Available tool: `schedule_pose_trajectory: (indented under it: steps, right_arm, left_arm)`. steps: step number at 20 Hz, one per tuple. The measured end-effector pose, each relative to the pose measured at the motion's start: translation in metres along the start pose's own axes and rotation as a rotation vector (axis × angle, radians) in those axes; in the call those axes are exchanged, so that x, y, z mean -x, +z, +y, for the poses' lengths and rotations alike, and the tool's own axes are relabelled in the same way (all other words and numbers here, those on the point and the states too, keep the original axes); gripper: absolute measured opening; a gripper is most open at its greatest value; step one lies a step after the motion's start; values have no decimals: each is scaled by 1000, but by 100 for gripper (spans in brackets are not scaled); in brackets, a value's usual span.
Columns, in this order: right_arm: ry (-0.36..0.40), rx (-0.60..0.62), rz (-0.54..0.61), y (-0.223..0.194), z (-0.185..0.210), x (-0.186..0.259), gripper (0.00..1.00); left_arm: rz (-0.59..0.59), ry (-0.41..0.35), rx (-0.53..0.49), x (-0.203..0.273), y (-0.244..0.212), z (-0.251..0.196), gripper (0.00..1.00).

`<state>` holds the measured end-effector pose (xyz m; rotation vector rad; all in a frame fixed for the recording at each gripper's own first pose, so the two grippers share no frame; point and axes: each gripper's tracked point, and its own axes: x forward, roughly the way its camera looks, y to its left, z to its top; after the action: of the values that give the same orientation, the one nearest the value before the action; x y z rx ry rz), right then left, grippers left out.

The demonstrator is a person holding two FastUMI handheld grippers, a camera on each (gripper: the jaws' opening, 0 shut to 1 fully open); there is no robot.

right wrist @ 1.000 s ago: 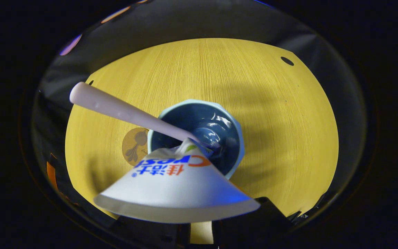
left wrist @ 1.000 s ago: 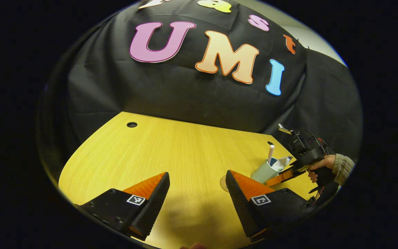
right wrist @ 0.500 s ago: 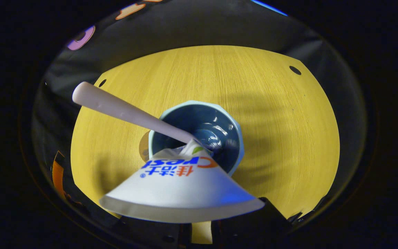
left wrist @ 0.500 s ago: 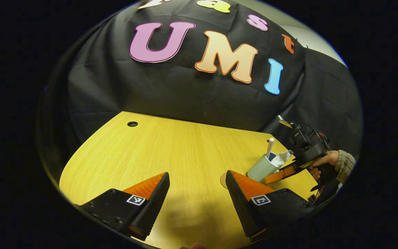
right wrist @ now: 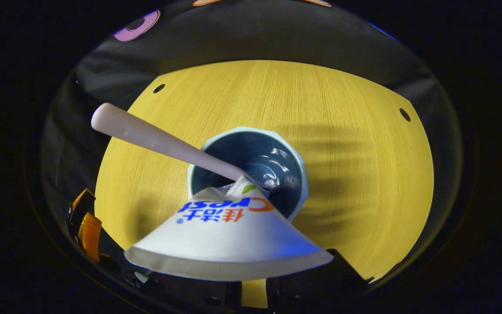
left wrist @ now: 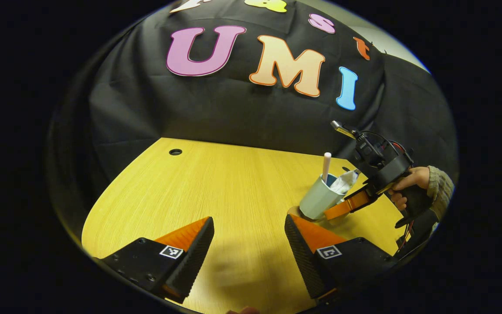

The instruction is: Put the toothbrush and toothpaste on the desktop into the cup, then pick up the cup and place it on the coaster on the desktop.

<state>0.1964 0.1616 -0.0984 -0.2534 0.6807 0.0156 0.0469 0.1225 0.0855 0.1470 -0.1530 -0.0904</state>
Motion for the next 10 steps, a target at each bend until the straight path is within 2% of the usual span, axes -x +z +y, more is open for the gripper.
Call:
schedule_pose_trajectory:
  steps: [5,10]
  right_arm:
    - [-16,21,32,-4,16,-13,32]
    - [-17,29,39,-5,15,-19,31]
  left_arm:
    - [17,21,-1,2,-6,12,94]
    - [27,22,-6,3,-7,14,95]
